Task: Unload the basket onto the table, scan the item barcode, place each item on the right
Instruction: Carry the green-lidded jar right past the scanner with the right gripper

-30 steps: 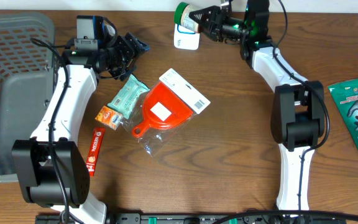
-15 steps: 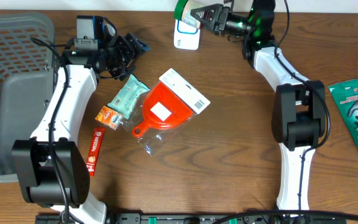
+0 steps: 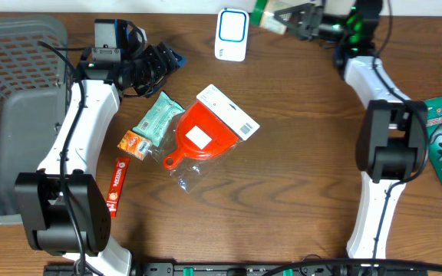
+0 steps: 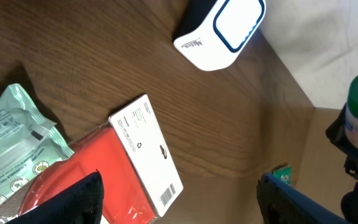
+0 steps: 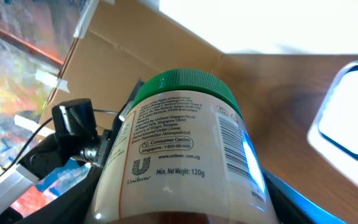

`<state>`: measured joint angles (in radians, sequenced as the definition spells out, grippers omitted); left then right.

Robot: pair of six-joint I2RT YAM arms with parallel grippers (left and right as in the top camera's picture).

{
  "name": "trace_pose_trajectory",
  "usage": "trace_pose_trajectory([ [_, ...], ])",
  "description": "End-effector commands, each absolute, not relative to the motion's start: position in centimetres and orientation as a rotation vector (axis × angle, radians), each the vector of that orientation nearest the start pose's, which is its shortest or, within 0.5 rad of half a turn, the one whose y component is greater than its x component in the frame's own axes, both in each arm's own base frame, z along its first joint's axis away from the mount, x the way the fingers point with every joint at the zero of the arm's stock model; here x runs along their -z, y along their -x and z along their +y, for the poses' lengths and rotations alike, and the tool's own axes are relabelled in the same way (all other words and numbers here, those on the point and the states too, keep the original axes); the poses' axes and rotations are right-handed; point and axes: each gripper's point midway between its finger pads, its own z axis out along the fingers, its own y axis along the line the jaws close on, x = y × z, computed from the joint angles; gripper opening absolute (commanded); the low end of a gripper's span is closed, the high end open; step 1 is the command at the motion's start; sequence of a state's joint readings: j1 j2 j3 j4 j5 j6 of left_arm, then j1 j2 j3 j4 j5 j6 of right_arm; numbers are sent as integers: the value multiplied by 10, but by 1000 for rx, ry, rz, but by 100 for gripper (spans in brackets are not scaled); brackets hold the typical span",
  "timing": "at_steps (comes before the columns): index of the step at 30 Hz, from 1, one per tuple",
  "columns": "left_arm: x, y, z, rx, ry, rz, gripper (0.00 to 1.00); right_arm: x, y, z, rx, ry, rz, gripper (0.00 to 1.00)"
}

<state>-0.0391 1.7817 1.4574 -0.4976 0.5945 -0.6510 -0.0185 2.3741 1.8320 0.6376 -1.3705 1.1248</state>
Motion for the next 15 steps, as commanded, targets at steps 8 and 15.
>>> trace_pose_trajectory([
  [8, -201, -477, -102, 928, 443, 2381, 78, -259, -561, 97, -1702, 343, 1818, 2],
  [15, -201, -479, -99, 904, 450, 2371, 78, -248, -564, 36, -1753, 107, 1892, 2],
])
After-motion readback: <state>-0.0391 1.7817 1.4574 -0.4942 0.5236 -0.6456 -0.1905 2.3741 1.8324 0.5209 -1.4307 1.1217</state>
